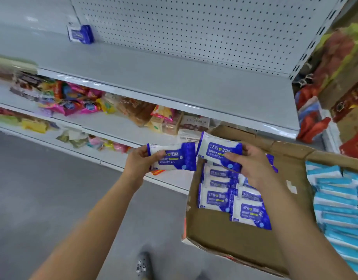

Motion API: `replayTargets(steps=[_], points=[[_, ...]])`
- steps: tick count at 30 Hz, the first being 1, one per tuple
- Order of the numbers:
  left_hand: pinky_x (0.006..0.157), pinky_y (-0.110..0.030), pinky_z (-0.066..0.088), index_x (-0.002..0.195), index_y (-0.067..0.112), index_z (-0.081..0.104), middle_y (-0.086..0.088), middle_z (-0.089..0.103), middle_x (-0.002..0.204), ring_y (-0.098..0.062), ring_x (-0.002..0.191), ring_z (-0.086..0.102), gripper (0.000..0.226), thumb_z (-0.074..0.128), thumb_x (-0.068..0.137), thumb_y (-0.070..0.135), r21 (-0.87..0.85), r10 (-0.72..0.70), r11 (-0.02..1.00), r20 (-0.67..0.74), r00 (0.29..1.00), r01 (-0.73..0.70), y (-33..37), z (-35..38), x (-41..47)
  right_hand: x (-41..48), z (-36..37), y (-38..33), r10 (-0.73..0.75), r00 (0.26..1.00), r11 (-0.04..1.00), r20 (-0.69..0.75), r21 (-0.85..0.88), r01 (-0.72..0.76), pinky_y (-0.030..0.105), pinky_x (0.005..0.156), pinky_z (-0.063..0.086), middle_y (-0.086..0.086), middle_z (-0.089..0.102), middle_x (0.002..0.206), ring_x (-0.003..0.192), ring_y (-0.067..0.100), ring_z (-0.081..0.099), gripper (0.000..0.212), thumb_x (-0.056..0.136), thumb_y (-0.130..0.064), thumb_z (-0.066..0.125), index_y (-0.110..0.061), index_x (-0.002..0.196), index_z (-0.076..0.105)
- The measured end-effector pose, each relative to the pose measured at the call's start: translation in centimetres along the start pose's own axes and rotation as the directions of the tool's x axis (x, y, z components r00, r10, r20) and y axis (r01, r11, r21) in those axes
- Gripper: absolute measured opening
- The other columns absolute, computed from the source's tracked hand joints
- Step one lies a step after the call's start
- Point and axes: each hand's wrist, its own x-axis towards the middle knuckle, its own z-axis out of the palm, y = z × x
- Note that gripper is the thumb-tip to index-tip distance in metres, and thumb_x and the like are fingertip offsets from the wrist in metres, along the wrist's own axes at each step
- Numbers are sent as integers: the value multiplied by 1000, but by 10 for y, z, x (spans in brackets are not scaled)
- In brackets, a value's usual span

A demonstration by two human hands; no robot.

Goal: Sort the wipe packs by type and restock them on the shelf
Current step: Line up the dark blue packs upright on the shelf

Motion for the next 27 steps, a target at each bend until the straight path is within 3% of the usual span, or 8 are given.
replayTargets(steps=[6, 10, 15, 20, 27], points=[[71, -31, 58, 115, 10, 68, -7, 78, 100, -24, 91, 75, 31, 75, 87, 23, -55, 31, 998, -57, 998, -35, 13, -106, 49, 37, 123, -15, -71, 992, 997, 101, 13, 70, 45, 69, 62, 11, 76, 102, 92, 31, 74, 50, 65, -7, 82, -6, 112, 63], [78, -36, 60, 105, 12, 70, -5, 79, 92, -24, 88, 75, 20, 76, 87, 18, -77, 64, 994, -117, 991, -73, 34, -188, 86, 66, 223, -26, -91, 986, 996, 139, -13, 94, 51, 77, 59, 14, 75, 106, 93, 33, 74, 56, 62, -14, 86, -7, 113, 64], [65, -25, 59, 104, 12, 70, -5, 79, 91, -20, 84, 76, 20, 76, 87, 20, -108, 107, 986, -174, 979, -127, 66, -270, 132, 102, 321, -36, -96, 977, 995, 188, -8, 100, 47, 79, 60, 10, 77, 99, 93, 29, 74, 31, 78, -7, 80, -7, 107, 68], [80, -37, 60, 104, 15, 70, -5, 78, 97, -23, 92, 75, 26, 77, 83, 28, -118, 123, 981, -229, 966, -153, 94, -334, 190, 158, 403, -49, -74, 967, 997, 242, 29, 69, 54, 87, 56, 17, 74, 107, 101, 36, 71, 33, 81, -3, 77, -3, 112, 67], [72, -27, 61, 107, 14, 69, -3, 78, 96, -18, 87, 76, 26, 74, 85, 28, -81, 148, 981, -269, 952, -176, 135, -397, 297, 266, 502, -72, -119, 961, 992, 251, -4, 124, 53, 88, 57, 10, 76, 105, 99, 30, 73, 32, 80, -7, 79, -12, 110, 71]])
